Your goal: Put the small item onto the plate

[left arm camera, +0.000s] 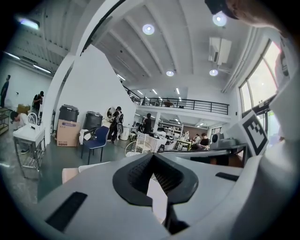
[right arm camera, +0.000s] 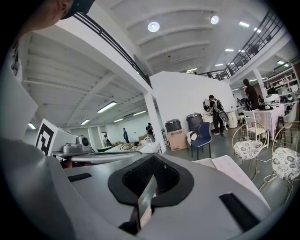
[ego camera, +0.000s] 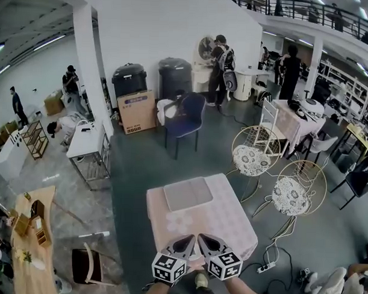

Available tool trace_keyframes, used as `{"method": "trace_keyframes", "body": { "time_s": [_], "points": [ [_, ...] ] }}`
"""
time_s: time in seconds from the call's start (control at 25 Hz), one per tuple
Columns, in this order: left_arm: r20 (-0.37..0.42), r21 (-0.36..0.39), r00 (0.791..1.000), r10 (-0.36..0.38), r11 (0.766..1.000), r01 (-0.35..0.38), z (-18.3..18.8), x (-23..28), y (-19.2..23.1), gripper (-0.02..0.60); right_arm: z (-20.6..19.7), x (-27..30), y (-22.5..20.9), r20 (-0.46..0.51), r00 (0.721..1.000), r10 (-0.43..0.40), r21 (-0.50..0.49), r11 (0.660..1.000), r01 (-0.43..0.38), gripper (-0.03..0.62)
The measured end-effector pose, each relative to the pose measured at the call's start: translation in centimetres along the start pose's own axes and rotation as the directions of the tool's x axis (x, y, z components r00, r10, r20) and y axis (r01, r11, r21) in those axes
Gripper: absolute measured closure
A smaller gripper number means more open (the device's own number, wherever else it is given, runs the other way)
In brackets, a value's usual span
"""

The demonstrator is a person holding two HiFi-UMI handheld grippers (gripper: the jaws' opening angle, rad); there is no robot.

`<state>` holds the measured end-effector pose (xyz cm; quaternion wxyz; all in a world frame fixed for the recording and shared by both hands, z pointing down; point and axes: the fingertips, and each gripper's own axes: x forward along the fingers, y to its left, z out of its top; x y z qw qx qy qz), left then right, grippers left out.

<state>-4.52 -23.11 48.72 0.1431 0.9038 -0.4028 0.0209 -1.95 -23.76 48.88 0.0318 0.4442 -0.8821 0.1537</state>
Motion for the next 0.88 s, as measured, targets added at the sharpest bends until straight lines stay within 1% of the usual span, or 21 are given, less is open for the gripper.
{"method": "trace_keyframes", "body": {
  "time_s": [0.08, 0.24, 0.4, 0.88],
  "points": [
    [0.001, 0.014, 1.0, 0.0, 1.0, 0.0, 0.43, 0.33, -0.14, 0.578, 0.39, 0.12, -0.13, 0.004, 1.0, 0.001, 0.005, 1.0, -0.001, 0.582],
    [-0.005, 0.014, 1.0, 0.008, 1.0, -0.008, 0.55, 0.12, -0.18, 0.578, 0.37, 0.3, 0.07, 0.006, 1.0, 0.002, 0.018, 1.0, -0.002, 0.582],
    [0.002, 0.023, 1.0, 0.007, 1.0, -0.007, 0.72, 0.09, -0.52, 0.578, 0.5, 0.19, 0.14, 0.008, 1.0, 0.005, 0.013, 1.0, -0.005, 0.582],
    [-0.003, 0.023, 1.0, 0.026, 0.999, -0.026, 0.8, -0.32, 0.25, 0.578, 0.7, 0.48, 0.76, 0.001, 1.0, 0.014, -0.001, 1.0, -0.014, 0.582]
  ]
}}
